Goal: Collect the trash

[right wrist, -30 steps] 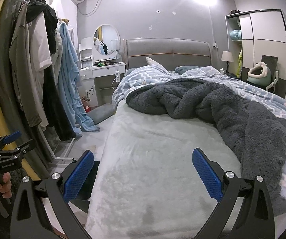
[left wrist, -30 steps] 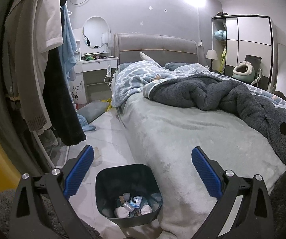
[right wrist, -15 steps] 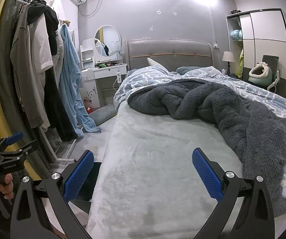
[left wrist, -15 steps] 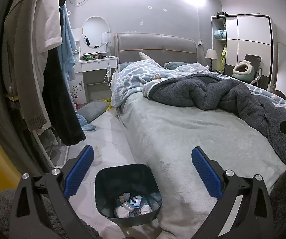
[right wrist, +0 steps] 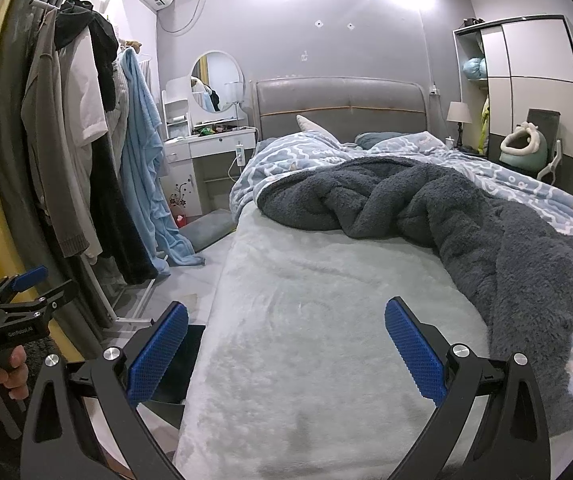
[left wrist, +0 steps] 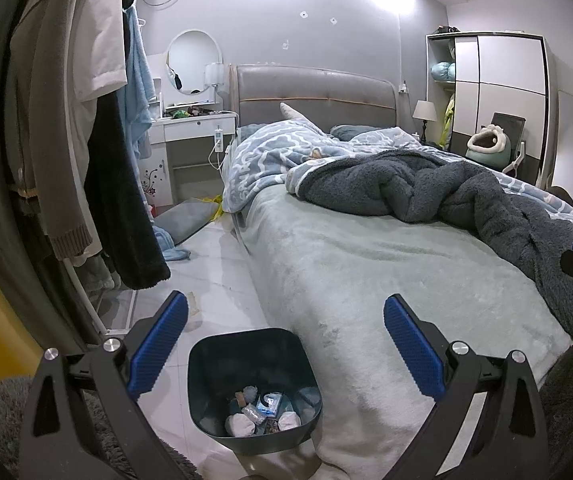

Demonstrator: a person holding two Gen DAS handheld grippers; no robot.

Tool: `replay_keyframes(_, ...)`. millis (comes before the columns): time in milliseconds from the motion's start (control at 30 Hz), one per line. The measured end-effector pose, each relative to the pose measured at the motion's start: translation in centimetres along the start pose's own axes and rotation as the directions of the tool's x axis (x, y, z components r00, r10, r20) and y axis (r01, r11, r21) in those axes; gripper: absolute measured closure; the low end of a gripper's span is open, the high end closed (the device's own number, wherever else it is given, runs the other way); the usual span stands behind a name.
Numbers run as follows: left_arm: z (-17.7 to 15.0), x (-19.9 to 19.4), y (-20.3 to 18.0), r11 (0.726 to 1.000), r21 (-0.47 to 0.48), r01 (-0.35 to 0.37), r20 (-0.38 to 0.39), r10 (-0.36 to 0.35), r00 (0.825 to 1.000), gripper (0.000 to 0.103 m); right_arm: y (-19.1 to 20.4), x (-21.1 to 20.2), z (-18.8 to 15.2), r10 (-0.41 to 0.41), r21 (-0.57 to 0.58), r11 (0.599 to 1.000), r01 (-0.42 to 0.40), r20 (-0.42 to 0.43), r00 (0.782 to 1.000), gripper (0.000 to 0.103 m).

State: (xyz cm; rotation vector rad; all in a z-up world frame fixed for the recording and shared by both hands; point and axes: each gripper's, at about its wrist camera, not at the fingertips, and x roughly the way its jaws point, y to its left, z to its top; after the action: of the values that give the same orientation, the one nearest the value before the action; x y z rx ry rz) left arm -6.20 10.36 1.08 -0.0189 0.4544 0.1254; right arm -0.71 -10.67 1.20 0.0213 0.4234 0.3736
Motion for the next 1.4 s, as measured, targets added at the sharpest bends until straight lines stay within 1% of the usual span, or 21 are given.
replay_keyframes(1400, 0.0, 0.25, 0.25, 1.0, 0.002, -0.005, -0.007, 0.005, 1.0, 0.003, 0.23, 0.13, -0.34, 0.001, 0.007, 1.0, -0.001, -0.002, 1.0, 0.003)
